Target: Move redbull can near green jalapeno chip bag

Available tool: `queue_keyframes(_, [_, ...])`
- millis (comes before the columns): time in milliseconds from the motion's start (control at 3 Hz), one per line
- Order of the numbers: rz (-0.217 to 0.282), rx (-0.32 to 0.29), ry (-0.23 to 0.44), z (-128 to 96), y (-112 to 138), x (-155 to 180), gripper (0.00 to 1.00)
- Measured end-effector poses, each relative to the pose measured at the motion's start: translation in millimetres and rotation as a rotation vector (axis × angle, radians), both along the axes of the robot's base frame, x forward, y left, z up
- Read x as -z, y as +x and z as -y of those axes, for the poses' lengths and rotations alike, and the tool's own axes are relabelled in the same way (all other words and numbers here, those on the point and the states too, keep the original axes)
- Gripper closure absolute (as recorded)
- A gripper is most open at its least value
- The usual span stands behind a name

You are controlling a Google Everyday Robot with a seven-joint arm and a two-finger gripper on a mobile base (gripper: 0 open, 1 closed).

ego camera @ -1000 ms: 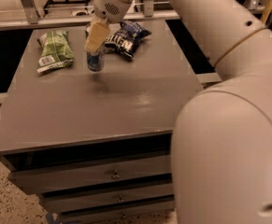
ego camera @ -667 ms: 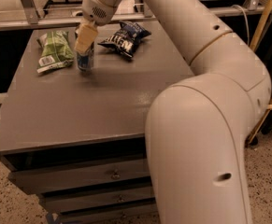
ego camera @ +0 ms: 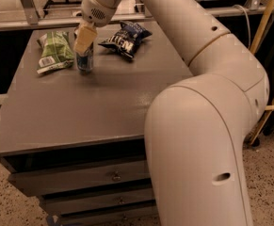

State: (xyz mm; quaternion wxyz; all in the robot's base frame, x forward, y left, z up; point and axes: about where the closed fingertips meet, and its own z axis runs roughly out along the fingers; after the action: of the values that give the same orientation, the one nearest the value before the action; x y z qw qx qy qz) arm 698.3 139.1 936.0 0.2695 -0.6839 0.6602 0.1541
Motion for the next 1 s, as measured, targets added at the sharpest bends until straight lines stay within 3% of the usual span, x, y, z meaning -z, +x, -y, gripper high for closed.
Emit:
queue_keyframes(333, [-0.003,-0.002,0.000,-2.6,0.5,2.8,0.13])
queue_keyframes(667, [-0.005,-0.005,0.000,-5.0,0.9,5.5,0.00])
queue_keyframes(1000, [-0.005,-0.005,0.000,-5.1,1.0,5.6,0.00])
